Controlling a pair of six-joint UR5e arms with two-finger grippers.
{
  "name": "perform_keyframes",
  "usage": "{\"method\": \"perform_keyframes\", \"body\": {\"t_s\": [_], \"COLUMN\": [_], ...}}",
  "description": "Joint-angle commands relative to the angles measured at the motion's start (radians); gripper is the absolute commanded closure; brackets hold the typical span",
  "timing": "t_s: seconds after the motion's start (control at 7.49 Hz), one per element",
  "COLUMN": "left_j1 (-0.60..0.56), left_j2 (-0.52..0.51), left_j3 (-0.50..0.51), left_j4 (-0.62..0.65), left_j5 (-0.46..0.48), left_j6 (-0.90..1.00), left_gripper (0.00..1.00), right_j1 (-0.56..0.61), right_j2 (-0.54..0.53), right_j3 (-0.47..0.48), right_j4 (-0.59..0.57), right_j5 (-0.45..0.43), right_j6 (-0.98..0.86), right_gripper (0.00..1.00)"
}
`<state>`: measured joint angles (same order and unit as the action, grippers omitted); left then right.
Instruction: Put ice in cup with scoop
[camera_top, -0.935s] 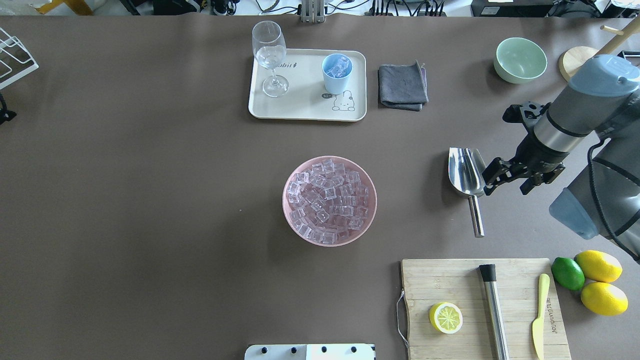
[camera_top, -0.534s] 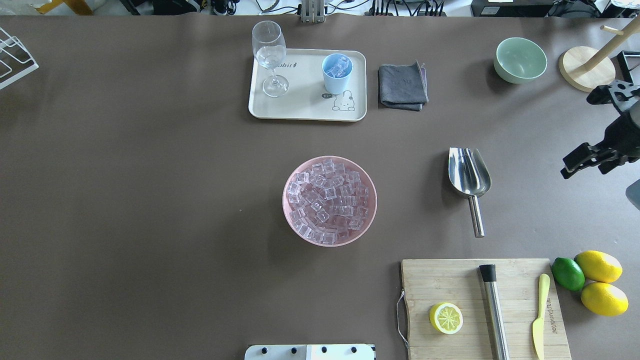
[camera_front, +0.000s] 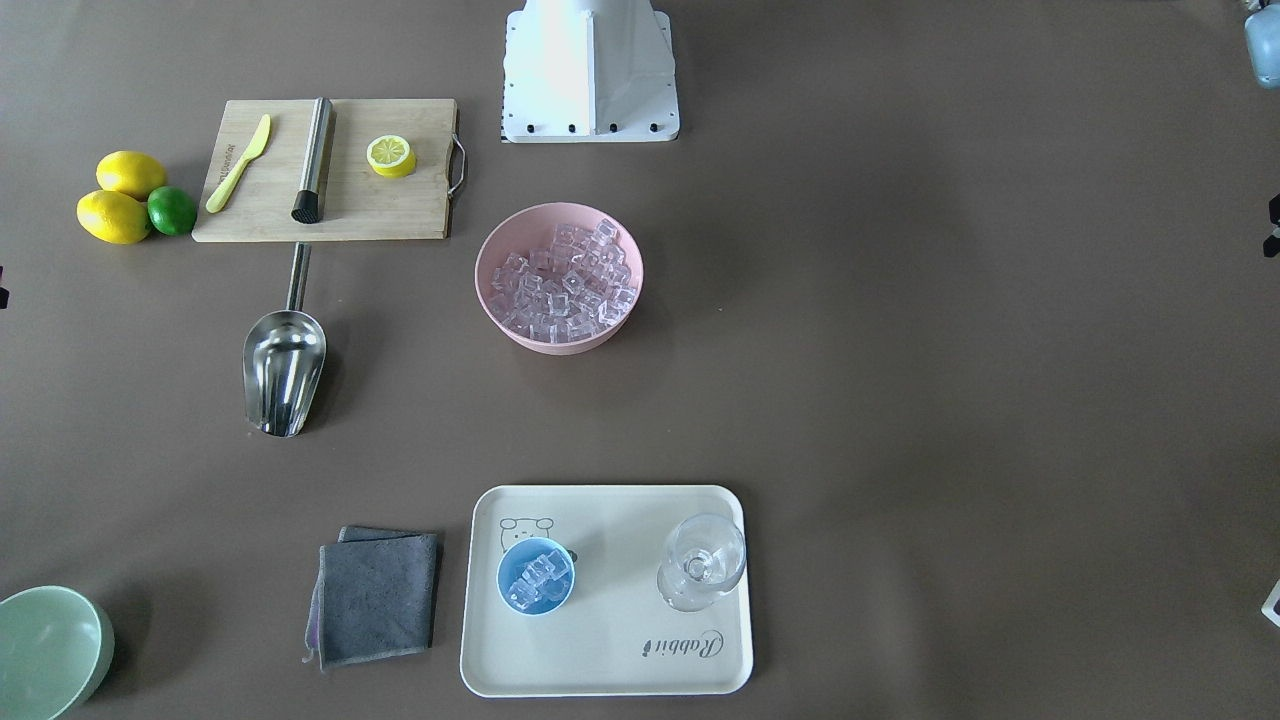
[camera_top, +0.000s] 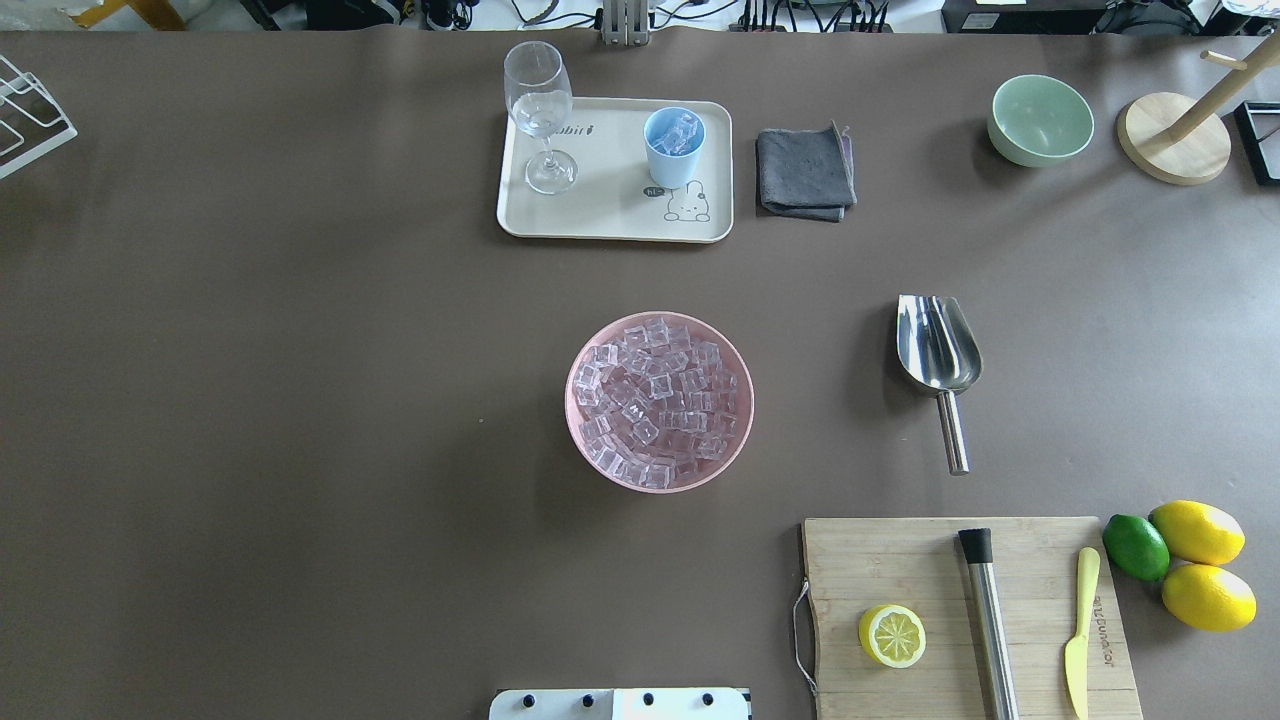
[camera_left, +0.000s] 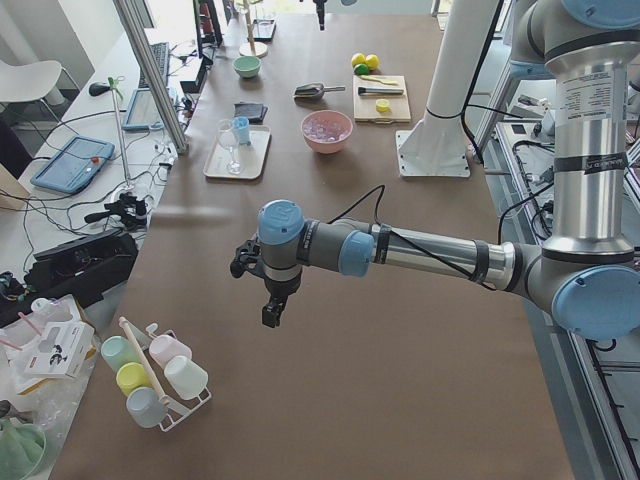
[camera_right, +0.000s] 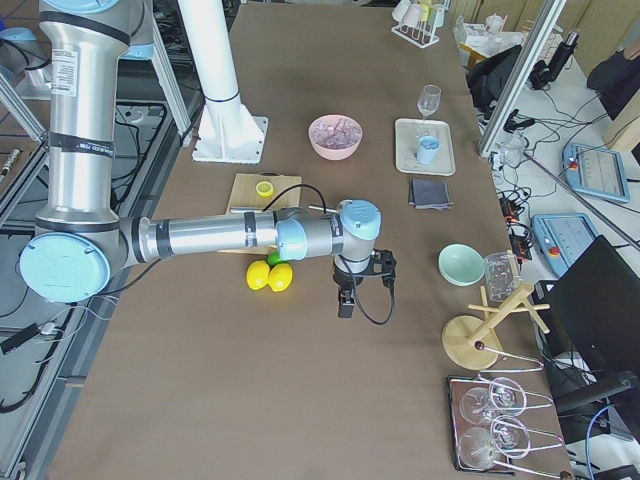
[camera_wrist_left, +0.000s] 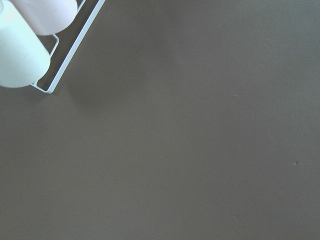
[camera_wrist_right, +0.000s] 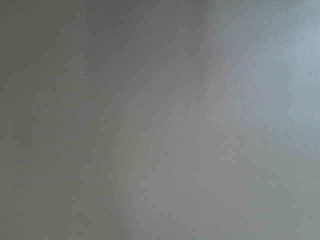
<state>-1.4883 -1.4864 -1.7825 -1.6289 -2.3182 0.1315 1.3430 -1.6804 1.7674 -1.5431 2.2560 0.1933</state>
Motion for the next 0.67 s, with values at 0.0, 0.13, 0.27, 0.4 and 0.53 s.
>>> {"method": "perform_keyframes", "body": {"t_s": [0.0, 0.13, 0.27, 0.4, 0.53], "left_j1": [-0.076, -0.082, -0.082, -0.084, -0.087], "left_j2": [0.005, 0.003, 0.006, 0.006, 0.008], "left_j3": [0.079, 0.083, 0.094, 0.086, 0.097], "left_j4": [0.058, 0.058, 0.058, 0.054, 0.049], "left_j5": [-0.087, -0.09, -0.093, -0.127, -0.194], "left_j6": [-0.001, -0.001, -0.001, 0.0, 0.0], "left_gripper": [0.01, 0.01, 0.01, 0.01, 0.01], "right_j1": [0.135, 0.149, 0.151, 0.151, 0.151], "right_j2": [-0.028, -0.033, -0.036, -0.033, -0.033], "right_j3": [-0.049, -0.057, -0.056, -0.057, -0.059], "right_j4": [-0.006, -0.006, -0.005, -0.005, -0.005], "right_j5": [0.011, 0.013, 0.013, 0.011, 0.011], "right_j6": [-0.112, -0.112, -0.109, -0.109, -0.109], "right_gripper": [0.01, 0.01, 0.01, 0.01, 0.01]}}
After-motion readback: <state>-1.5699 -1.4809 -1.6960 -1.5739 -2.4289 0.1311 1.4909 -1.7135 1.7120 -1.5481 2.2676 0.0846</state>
